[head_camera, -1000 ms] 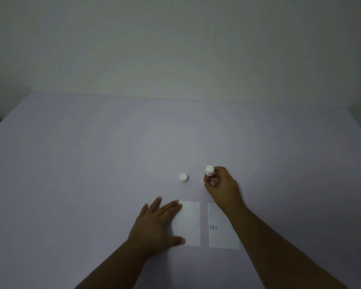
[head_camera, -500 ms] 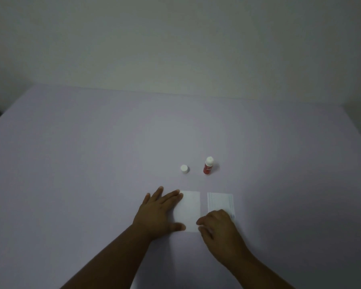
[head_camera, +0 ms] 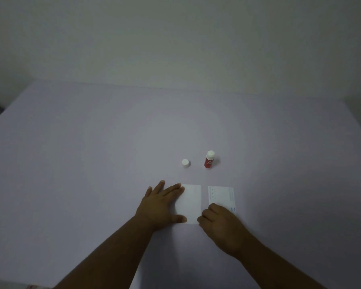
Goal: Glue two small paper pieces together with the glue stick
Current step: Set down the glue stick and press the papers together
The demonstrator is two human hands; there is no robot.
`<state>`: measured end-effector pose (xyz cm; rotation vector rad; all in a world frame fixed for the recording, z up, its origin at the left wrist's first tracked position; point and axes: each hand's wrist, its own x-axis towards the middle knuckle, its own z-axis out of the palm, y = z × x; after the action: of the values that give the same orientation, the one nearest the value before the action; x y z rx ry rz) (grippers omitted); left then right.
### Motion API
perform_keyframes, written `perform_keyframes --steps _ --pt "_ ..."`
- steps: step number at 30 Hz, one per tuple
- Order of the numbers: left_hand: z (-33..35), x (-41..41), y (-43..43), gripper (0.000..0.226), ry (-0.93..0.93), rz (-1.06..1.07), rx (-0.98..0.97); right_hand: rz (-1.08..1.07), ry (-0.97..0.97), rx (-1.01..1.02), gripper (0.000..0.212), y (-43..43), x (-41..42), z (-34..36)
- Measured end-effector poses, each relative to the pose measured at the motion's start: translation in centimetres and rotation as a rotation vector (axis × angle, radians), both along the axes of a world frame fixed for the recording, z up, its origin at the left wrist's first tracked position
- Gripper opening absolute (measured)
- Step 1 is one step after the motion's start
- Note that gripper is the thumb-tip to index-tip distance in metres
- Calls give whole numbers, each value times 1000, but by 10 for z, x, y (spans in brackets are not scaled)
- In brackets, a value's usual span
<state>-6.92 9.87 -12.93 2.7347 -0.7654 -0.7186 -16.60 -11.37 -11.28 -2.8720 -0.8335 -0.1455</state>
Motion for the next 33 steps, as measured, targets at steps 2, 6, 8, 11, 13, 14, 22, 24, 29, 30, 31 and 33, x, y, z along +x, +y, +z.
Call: perform_keyframes --steps 2,6,8,11,13,14,22,24,29,30,31,33 --pt "0 0 0 94 -2 -4 2 18 -11 -9 10 -1 1 -1" --pt "-1 0 1 93 -1 -5 0 36 -40 -16 11 -1 3 -5" --pt "-1 0 1 93 -3 -5 0 40 -55 -15 12 -1 4 -7" --pt "-1 0 1 93 -6 -1 5 50 -70 0 14 -1 5 -8" --pt "-2 -1 0 93 -10 -3 5 57 -74 13 15 -1 6 -8" --pt "-2 -1 0 93 -9 -3 3 57 -73 19 15 -1 6 -8" --pt "8 -11 -7 75 -91 229 -381 -10 -105 69 20 -1 4 -10" --pt "13 -14 -9 56 -69 383 -431 -35 -109 91 21 -2 3 -10" --pt "29 -23 -16 33 218 764 -434 -97 -152 133 17 -1 1 -6" --pt "29 -24 -16 37 292 824 -471 -105 -168 140 16 -1 1 -6" --pt "30 -26 -17 35 364 883 -524 -109 -183 141 16 0 1 -5" --pt "32 -28 -19 25 474 987 -629 -108 -198 126 16 1 1 -4"
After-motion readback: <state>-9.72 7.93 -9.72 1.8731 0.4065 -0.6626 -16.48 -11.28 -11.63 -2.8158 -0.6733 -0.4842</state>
